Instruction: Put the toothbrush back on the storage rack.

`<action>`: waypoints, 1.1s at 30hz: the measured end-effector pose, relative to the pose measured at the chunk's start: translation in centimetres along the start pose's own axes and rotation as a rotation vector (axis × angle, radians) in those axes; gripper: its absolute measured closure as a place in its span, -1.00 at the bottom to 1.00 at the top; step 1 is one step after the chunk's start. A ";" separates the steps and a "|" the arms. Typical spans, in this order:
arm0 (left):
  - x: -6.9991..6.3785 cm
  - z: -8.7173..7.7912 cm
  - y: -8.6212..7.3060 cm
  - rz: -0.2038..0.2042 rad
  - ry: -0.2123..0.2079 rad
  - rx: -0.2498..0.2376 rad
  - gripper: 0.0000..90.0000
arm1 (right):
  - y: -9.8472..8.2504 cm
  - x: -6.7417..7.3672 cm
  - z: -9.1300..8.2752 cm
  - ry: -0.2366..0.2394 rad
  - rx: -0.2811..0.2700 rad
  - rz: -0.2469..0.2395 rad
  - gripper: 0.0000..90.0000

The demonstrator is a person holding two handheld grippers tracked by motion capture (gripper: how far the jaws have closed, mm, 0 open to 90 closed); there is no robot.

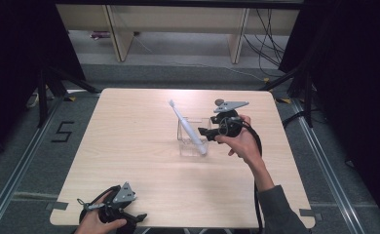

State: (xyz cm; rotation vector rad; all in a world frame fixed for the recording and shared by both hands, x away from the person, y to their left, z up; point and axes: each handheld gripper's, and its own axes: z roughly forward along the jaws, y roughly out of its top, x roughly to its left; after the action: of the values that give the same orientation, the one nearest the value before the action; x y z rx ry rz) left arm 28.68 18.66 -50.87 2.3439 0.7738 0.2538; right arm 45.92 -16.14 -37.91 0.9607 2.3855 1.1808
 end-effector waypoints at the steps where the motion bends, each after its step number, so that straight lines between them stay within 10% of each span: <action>1: 0.0 0.0 0.0 0.005 0.000 0.005 -0.66 | -0.1 0.0 -0.1 0.002 0.000 0.013 -0.25; 33: -0.1 0.0 0.0 -0.008 -0.001 -0.003 -0.66 | -4.0 -1.3 -2.9 -0.037 -0.007 0.037 -0.29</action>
State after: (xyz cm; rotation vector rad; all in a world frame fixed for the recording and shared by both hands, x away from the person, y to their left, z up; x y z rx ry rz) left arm 28.62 18.65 -50.83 2.3378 0.7815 0.2505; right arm 43.57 -20.43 -39.33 1.0195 2.3431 1.1739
